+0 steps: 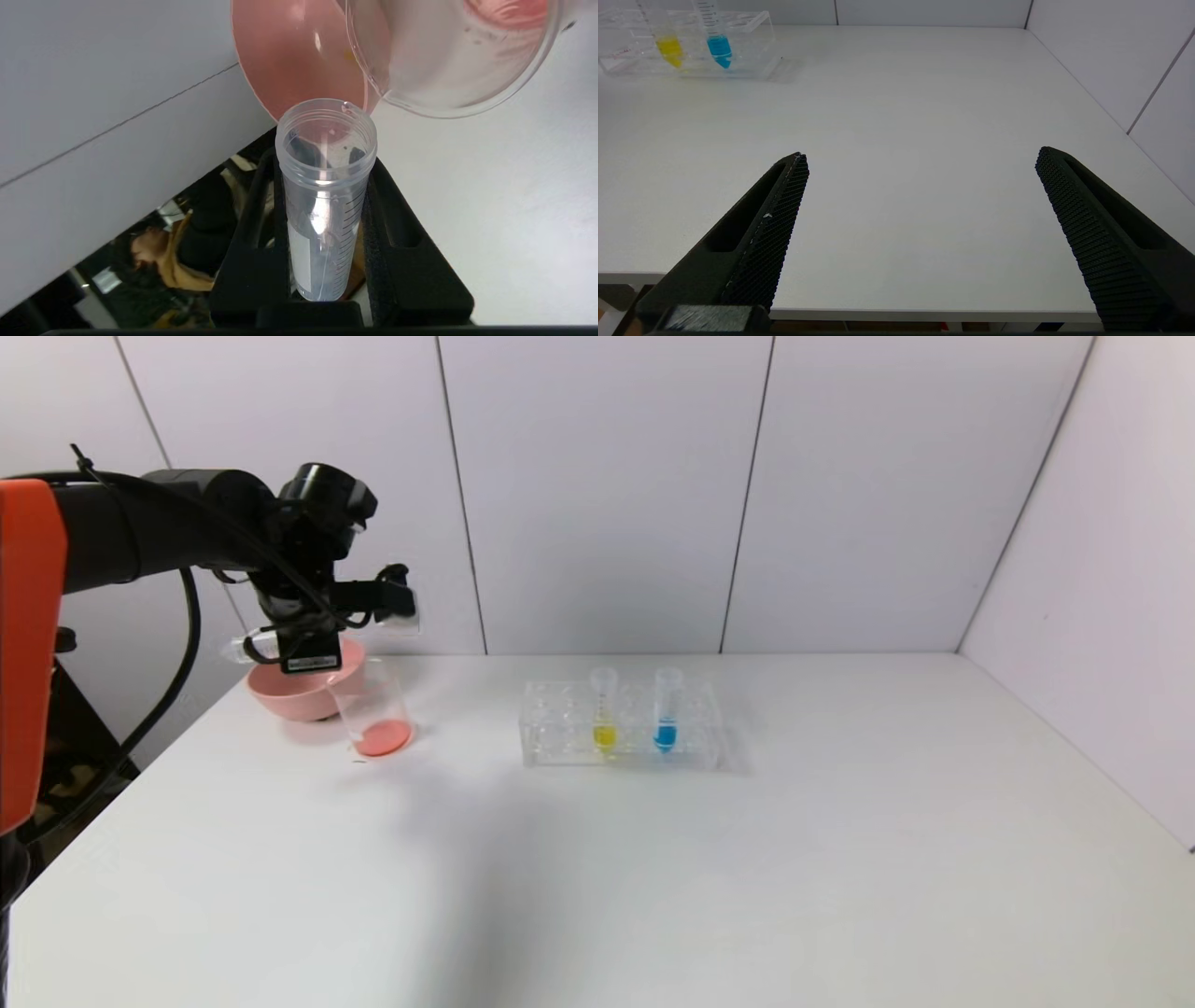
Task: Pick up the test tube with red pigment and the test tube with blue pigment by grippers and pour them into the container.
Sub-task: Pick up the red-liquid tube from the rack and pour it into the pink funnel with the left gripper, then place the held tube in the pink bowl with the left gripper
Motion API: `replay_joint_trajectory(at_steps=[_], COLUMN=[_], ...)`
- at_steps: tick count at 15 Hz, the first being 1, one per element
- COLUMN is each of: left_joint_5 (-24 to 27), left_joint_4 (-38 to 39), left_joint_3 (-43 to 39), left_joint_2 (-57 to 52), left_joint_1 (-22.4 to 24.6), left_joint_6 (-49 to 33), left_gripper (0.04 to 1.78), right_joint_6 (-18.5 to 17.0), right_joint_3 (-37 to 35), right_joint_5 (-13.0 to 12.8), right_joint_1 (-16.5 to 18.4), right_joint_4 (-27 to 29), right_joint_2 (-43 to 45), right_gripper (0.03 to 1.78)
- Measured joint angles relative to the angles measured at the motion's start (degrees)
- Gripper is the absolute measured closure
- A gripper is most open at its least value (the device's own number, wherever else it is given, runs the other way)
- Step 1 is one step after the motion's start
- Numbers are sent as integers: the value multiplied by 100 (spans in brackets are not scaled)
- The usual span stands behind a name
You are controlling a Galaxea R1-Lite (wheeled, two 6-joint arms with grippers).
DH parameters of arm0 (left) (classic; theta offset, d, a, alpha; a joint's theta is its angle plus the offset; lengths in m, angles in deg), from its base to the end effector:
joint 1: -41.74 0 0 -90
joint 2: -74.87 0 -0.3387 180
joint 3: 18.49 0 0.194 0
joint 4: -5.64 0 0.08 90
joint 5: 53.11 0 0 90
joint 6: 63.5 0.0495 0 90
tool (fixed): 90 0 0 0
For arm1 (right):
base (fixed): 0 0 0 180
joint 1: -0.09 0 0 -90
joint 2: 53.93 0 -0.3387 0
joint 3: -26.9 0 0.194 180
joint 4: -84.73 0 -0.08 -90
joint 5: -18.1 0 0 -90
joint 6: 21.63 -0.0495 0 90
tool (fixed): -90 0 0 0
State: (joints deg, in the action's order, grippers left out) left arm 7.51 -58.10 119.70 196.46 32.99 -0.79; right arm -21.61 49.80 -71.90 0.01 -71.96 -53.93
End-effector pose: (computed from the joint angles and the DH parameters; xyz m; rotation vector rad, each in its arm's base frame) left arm 0.4456 -0.0440 0.2537 1.2926 0.9084 -0.1258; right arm -0.0305 0.0000 0.0746 -0.0004 0.0072 0.0014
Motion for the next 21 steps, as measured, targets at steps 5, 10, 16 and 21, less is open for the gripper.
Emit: replay_joint_trajectory(at_steps=[5, 10, 16, 21], left_joint_5=[869, 1145, 1510, 1521], left_joint_4=[113, 538, 1773, 2275], left_joint_3=[-4, -9, -113, -216], left_joint_2=[-495, -905, -1090, -1108], left_joint_1=[488, 674, 727, 779], left_joint_6=[-2068, -4102, -6126, -6209], left_gripper=[136, 136, 136, 136], right_joint_6=[-2, -2, -2, 0], right_joint_3=[0, 0, 0, 0], right_joint_5=[0, 0, 0, 0], right_joint_1=[2, -2, 2, 0], right_joint_4=[0, 0, 0, 2], right_joint_2=[0, 0, 0, 0], right_gripper=[4, 4, 4, 4])
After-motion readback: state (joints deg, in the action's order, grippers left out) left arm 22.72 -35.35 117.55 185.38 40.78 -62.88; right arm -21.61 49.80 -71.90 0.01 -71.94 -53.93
